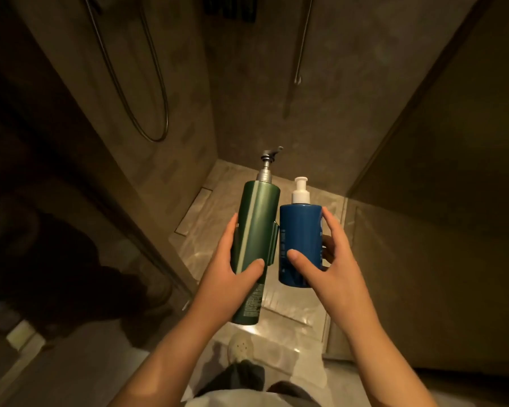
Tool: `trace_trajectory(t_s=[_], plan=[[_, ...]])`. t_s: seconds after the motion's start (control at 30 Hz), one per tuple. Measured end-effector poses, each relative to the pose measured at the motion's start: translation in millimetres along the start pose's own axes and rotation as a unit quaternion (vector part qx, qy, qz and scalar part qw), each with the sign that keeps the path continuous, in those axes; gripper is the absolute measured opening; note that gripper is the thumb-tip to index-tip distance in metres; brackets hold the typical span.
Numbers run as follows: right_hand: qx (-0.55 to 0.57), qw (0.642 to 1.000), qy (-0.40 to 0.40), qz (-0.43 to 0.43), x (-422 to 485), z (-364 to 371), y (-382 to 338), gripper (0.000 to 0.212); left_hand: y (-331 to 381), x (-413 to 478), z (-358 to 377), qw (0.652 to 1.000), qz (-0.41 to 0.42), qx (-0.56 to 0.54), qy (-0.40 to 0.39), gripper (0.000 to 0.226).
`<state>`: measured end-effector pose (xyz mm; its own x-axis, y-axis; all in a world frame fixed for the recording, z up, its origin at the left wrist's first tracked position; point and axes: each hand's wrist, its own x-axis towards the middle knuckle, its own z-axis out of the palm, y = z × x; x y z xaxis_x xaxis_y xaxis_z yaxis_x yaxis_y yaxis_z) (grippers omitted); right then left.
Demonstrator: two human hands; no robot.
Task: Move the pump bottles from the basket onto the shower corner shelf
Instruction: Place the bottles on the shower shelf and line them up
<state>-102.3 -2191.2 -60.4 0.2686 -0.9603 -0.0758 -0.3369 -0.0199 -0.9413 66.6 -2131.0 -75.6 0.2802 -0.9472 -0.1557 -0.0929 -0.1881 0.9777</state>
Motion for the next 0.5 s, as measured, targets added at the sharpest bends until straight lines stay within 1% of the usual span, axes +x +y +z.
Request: trace_trajectory(t_s=[0.1,0.23,0.5], plan=[[0.017,1.000,0.006,-0.022,37.1,6.4,-12.7,0.084,12.1,37.9,-10.7,1.000,0.020,0.007,0.010,0.080],[0.060,0.998,0.006,-0.027,68.2,15.5,-20.9,0.081,24.6,73.8,-20.8,0.999,0.039,0.010,0.023,0.081],[0.078,0.995,-0.029,-0.046,156.7,26.7,-37.6,0.078,43.5,139.5,-36.7,0.996,0.057,0.000,0.062,0.078]])
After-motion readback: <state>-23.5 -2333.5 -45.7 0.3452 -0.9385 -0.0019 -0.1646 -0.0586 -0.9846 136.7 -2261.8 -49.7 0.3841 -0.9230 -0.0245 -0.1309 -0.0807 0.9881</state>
